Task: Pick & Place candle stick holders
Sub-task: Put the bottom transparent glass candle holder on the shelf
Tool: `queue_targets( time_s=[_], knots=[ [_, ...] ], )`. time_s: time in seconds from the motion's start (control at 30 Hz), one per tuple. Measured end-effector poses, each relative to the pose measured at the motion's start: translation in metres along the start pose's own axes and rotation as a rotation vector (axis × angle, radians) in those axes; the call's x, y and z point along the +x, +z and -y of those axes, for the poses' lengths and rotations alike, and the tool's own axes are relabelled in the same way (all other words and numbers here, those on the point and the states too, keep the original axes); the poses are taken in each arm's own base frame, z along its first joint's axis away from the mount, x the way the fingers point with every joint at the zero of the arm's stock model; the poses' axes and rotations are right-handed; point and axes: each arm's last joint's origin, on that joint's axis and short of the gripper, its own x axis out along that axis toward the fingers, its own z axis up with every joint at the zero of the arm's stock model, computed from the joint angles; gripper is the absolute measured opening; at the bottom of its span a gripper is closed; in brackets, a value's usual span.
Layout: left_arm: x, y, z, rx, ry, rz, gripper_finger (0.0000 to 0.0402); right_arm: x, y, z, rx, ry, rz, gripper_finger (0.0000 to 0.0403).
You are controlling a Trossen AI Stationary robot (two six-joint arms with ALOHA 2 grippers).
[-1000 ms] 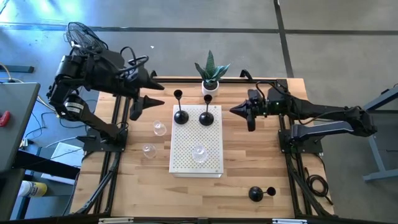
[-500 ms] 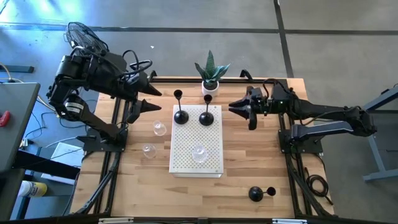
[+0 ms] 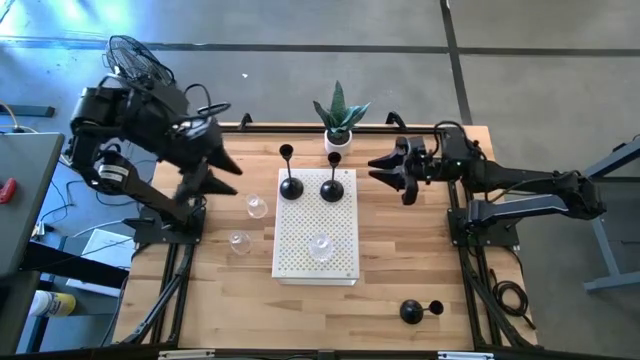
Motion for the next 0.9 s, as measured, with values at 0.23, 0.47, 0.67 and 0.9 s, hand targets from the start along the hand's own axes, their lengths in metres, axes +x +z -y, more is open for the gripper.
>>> queue_targets(
  time_s=[0.23,0.47,0.67,0.9],
  knots=[
    [-0.01,-0.015,0.015,0.046,-0.216,-0.073,0.025,-0.002,0.014,-0.012,-0.024,0.245,0.081,0.0154],
    [0.02,-0.042,0.028,-0.048,-0.182,-0.277,0.025,-0.004,0.017,-0.018,-0.053,0.363,0.09,0.0154],
    [0.064,-0.076,0.033,-0.13,-0.071,-0.505,0.025,-0.004,0.016,-0.018,-0.053,0.382,0.071,0.0154],
    [0.108,-0.113,0.027,-0.174,0.069,-0.708,0.025,-0.004,0.017,-0.017,-0.081,0.379,0.077,0.0154]
  ],
)
